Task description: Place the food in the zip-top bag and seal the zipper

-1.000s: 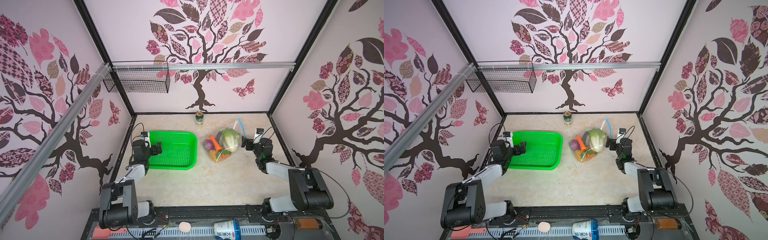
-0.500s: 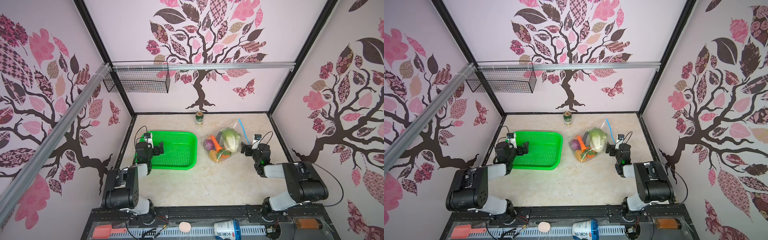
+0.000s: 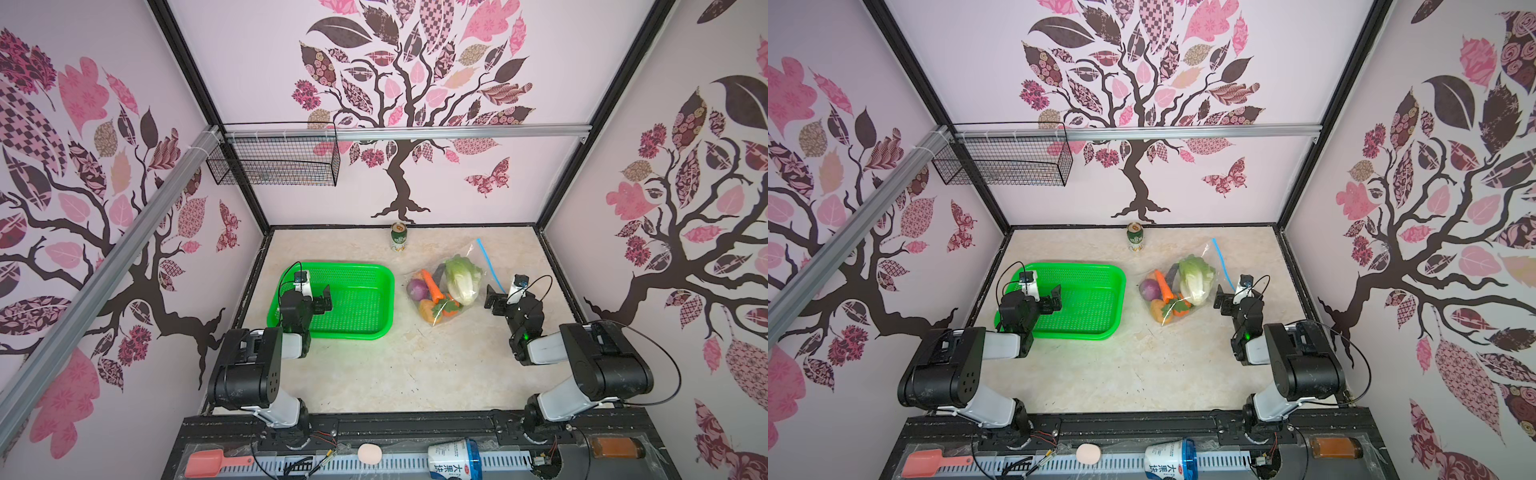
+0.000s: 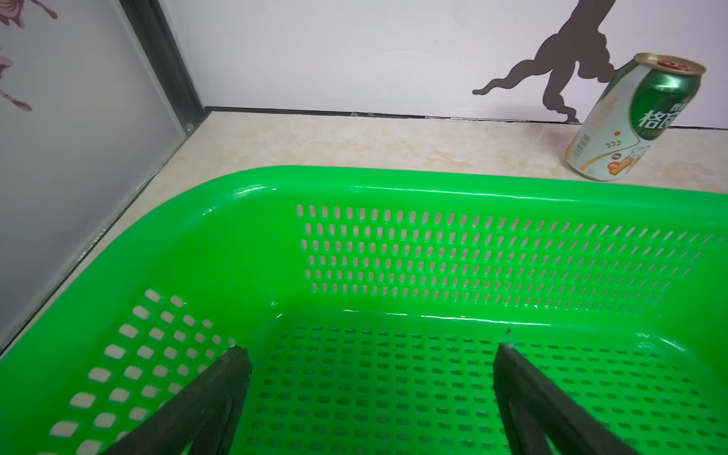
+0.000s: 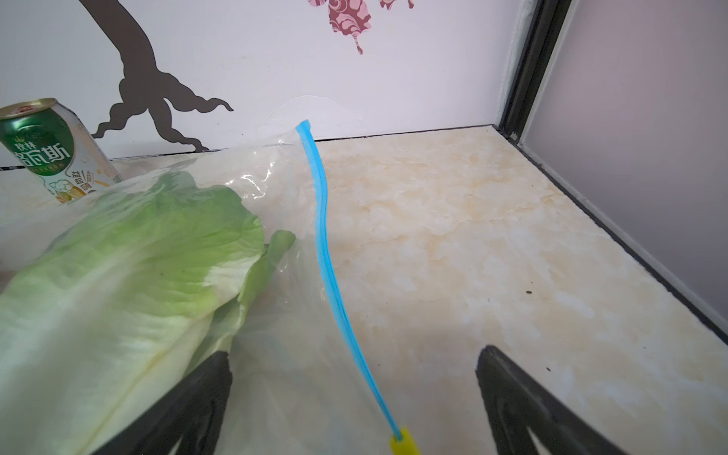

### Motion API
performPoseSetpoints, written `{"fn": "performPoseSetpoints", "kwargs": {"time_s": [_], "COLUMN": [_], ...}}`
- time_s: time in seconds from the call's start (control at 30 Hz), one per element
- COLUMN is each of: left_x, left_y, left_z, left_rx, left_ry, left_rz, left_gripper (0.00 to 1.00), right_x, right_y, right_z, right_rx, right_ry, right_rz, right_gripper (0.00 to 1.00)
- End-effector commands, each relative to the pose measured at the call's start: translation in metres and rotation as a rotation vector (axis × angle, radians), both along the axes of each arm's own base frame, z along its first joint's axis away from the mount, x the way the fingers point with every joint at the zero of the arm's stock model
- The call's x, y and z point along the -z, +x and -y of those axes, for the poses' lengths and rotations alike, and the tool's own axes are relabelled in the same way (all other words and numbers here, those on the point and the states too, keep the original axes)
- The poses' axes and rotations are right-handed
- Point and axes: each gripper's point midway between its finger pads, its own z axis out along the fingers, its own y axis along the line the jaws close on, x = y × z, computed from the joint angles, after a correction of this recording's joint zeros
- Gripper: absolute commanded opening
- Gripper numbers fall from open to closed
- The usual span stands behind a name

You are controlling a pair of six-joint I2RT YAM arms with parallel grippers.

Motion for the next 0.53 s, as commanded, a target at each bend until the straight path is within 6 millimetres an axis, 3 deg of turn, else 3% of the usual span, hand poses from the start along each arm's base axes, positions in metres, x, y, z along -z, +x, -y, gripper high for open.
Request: {"fn": "performPoseSetpoints", "kwargs": {"time_s": [0.0,0.5], "left_x": [-0.0036,-0.0027], "left_y": [-0.0010,0.0014], "left_z": [-0.0023,-0.0094], "left_rx": [-0.018,-0.061], "left_ry": [0.022,0.015], "left_rz": [0.015,0.005], "left_gripper": [0.99,0.99], "right_x": [-0.0071,-0.0072], "right_y": [0.0039,0.0039], "right_z": [0.0023,0.0023], "right_rx": [0.016,0.016], "right_ry": [0.009,0.009], "right_rz": [0.028,0.027], "right_gripper": [1.00,0.99]}}
